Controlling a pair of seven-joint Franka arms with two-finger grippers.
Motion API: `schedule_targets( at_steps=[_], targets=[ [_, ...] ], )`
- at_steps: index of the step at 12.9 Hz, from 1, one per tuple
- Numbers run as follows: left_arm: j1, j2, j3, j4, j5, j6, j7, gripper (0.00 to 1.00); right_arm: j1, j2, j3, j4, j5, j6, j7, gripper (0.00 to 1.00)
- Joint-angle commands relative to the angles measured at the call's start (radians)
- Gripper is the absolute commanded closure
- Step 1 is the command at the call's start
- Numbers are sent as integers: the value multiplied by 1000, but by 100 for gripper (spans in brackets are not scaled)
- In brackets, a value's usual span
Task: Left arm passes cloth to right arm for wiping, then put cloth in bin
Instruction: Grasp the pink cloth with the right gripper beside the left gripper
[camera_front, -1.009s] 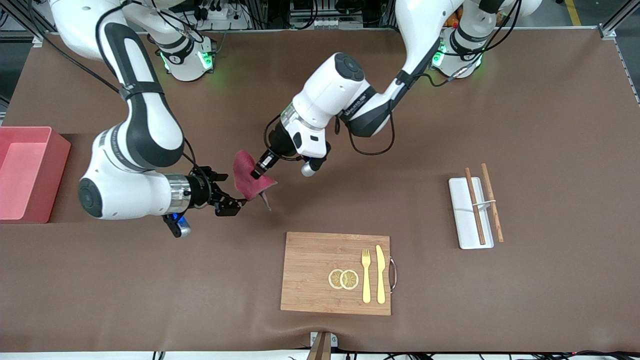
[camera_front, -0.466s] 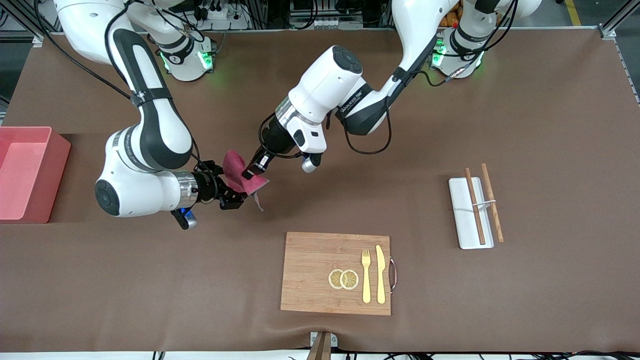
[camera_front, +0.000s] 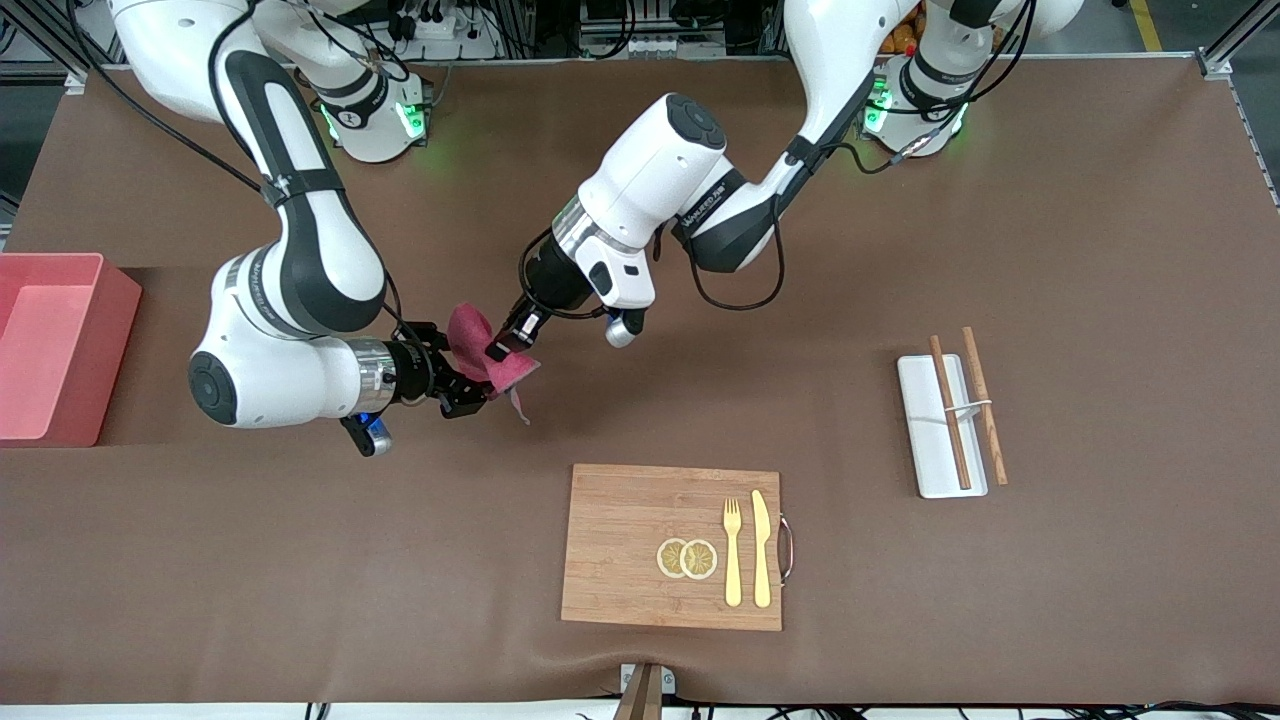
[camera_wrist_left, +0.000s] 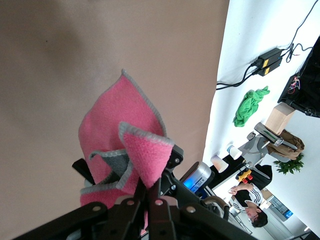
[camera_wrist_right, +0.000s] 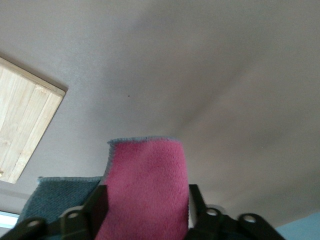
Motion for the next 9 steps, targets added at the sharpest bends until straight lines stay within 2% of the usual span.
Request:
schedule_targets(
  at_steps=[1, 3, 5, 6, 7, 9],
  targets=[
    [-11, 17, 11, 26, -7, 14, -17, 100, 13, -33, -8, -39, 20, 20, -17, 100],
    [-11, 19, 11, 26, -7, 14, -17, 100, 10, -35, -8, -38, 20, 16, -43, 100],
    [-13, 22, 11, 26, -5, 14, -16, 90, 7, -39, -12, -31, 1, 16, -57, 100],
    [-13, 22, 9, 26, -2, 13, -16, 78, 3, -44, -17, -30, -16, 14, -57, 100],
    [-13, 19, 11, 26, -1, 13, -16, 55, -6, -52, -18, -30, -69, 14, -62, 100],
    [-8, 5, 15, 26, 2, 8, -16, 0, -3, -55, -17, -34, -170, 11, -65, 100]
  ],
)
